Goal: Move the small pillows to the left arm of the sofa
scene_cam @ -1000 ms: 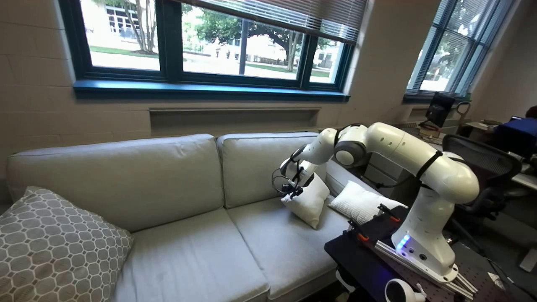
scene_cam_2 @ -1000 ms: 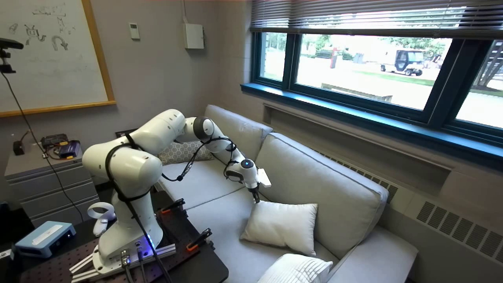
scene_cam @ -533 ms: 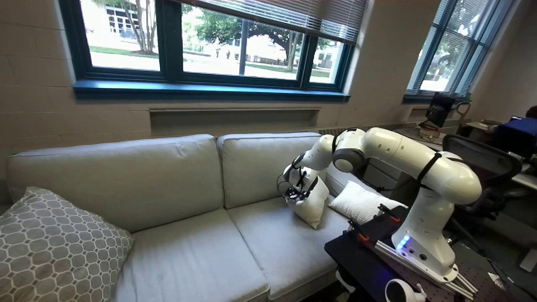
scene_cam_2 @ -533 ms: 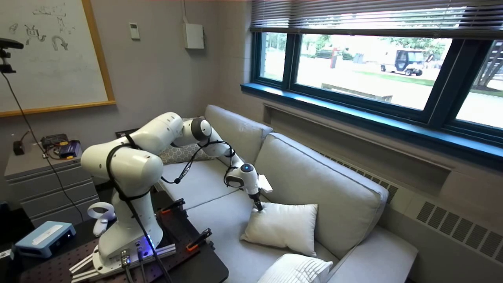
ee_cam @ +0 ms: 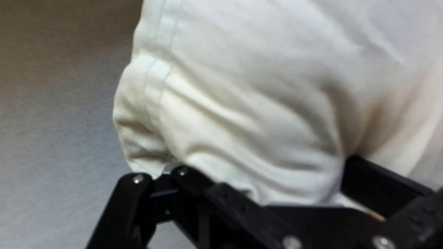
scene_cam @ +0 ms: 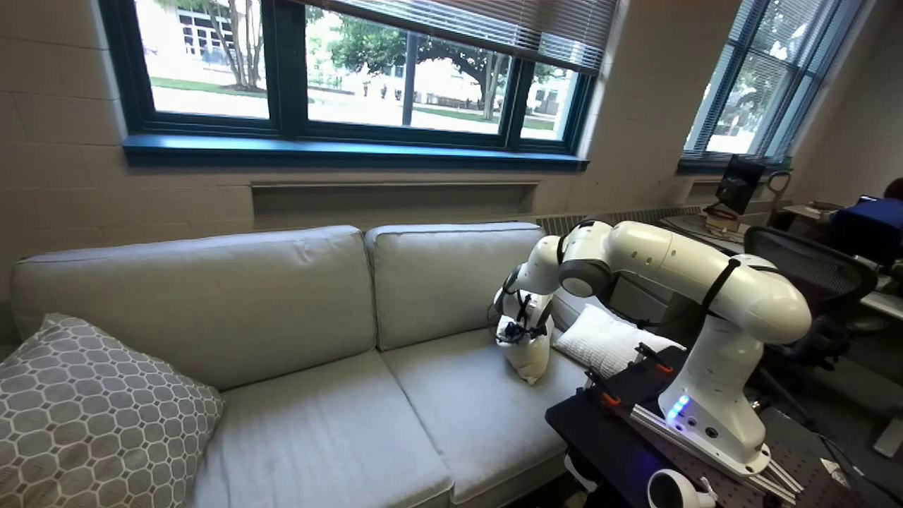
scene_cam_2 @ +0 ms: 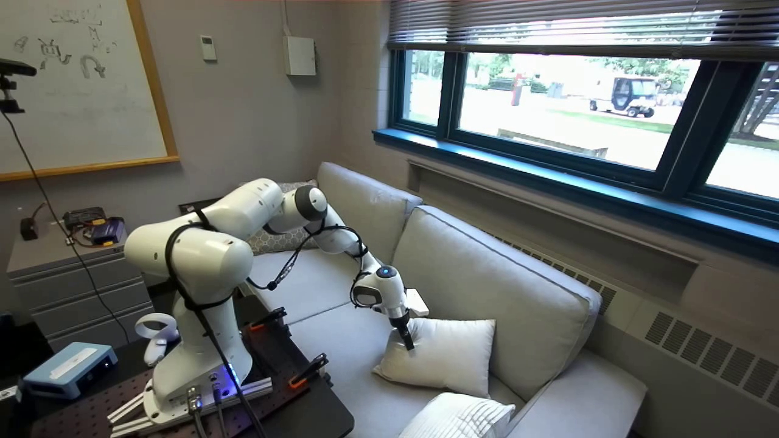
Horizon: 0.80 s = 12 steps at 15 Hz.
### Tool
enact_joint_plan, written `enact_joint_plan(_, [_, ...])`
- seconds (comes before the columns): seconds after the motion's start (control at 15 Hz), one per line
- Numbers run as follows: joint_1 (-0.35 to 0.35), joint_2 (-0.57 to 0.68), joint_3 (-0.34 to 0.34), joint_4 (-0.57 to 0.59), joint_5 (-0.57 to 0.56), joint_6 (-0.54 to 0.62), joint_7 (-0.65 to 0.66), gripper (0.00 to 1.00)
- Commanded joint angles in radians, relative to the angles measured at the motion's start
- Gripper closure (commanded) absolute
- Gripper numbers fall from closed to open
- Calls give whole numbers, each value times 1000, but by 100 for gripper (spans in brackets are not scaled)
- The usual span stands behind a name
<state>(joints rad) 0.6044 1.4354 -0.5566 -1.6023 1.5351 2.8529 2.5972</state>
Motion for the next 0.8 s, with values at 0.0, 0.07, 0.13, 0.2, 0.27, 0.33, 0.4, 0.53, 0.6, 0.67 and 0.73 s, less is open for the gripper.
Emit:
enact_joint_plan(0.0, [20, 32, -53, -40, 9, -32, 1, 27])
enact_joint_plan(0.07, [22, 33, -62, -42, 7, -40, 1, 32])
enact_joint_plan(0.13, [23, 33, -72, -44, 7, -47, 2, 40])
enact_joint_plan(0.2, [27, 31, -83, -46, 5, -56, 2, 48])
enact_joint_plan(0.27, [29, 29, -94, -47, 5, -63, 2, 55])
enact_joint_plan(0.33, [35, 26, -109, -55, 4, -69, 2, 64])
enact_joint_plan(0.4, [43, 24, -127, -58, -7, -77, 2, 71])
enact_joint_plan(0.53, [47, 25, -168, -38, -43, -125, 5, 86])
enact_joint_plan(0.6, [50, 32, -198, -26, -62, -154, 5, 93])
enact_joint_plan(0.67, [33, 40, -221, 19, -97, -200, 4, 98])
enact_joint_plan(0.73, [19, 47, -236, 47, -125, -233, 2, 98])
